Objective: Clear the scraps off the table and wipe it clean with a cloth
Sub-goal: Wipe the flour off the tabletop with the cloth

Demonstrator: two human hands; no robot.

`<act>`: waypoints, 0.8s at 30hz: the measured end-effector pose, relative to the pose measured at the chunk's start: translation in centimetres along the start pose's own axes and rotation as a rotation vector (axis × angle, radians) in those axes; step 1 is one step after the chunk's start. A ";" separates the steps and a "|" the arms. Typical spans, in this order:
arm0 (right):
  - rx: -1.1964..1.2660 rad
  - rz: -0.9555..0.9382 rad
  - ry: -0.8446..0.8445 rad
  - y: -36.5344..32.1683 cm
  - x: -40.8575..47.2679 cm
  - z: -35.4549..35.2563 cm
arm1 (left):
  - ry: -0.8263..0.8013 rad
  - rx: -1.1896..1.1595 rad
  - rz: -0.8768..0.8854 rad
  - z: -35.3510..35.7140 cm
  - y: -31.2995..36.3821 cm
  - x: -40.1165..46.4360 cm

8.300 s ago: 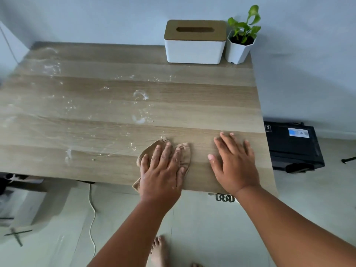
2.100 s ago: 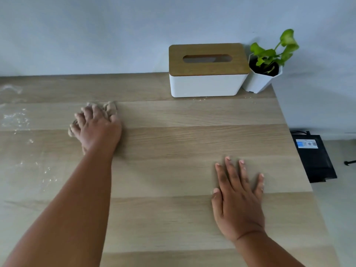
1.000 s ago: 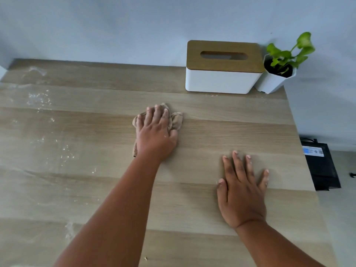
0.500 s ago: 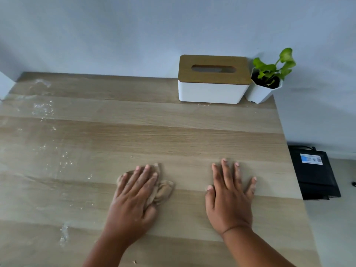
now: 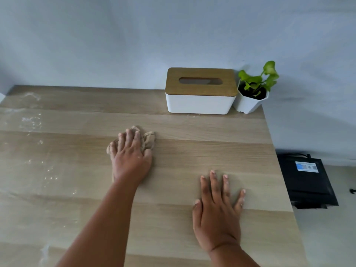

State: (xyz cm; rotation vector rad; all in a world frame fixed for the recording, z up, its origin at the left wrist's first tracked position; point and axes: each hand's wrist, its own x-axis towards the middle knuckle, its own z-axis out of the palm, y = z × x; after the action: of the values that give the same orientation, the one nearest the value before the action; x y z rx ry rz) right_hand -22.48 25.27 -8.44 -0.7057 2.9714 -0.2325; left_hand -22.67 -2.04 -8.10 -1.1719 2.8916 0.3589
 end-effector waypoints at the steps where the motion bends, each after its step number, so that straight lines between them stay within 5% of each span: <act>1: 0.002 0.001 0.005 0.0 0.0 0.0 | -0.008 0.004 0.056 0.2 0.8 -0.1; 9: -0.021 -0.015 -0.015 0.2 -0.2 0.0 | -0.030 -0.072 0.395 0.6 1.5 -7.3; 17: 0.004 -0.005 -0.087 0.1 -0.2 -0.4 | -0.056 -0.044 0.373 1.1 -0.7 -16.6; 24: 0.046 -0.393 0.010 -0.1 -1.1 -0.7 | -0.049 -0.071 0.261 0.3 -3.8 -23.0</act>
State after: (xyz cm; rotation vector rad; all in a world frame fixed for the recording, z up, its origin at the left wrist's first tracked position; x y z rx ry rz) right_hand -21.57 25.78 -7.67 -1.2797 2.7973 -0.3264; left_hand -3.44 11.16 -7.20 -0.7784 3.0145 0.4886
